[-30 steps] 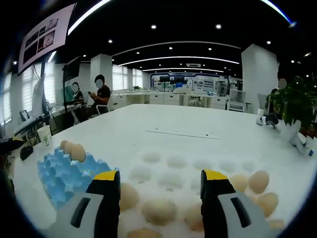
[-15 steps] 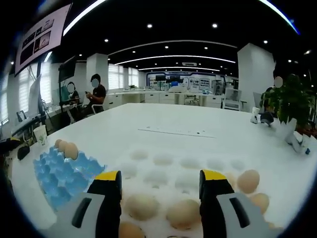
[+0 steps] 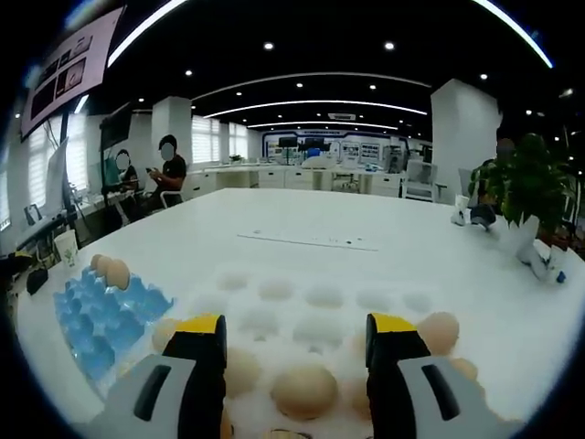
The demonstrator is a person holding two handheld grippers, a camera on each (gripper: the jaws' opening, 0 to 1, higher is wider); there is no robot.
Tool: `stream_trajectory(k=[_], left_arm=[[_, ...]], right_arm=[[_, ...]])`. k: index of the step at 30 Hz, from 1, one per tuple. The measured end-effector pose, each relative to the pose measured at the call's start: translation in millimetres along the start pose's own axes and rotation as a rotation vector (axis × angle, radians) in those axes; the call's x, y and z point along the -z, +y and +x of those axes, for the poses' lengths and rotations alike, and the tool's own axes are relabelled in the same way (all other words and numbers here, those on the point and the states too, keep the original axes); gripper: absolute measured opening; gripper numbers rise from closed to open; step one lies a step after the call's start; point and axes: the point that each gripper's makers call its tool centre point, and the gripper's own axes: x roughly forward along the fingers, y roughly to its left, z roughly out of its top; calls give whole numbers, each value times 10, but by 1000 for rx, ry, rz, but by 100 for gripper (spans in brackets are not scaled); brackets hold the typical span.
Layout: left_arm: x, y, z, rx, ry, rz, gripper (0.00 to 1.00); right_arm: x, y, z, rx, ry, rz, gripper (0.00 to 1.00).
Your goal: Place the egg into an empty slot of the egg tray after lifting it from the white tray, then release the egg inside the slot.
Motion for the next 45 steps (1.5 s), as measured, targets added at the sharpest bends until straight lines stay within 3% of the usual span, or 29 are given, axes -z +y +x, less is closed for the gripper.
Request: stream_trajectory(k=[12, 26, 45], left_arm=[[-44, 9, 25, -10, -12, -2, 98], [-43, -11, 68, -9, -6, -8, 99], [7, 34, 117, -21, 8, -23, 98]], right_arm=[[-75, -205, -13, 26, -29, 77, 58], [-5, -498, 38, 78, 10, 60, 56], [161, -687, 156, 140, 108, 88, 34]])
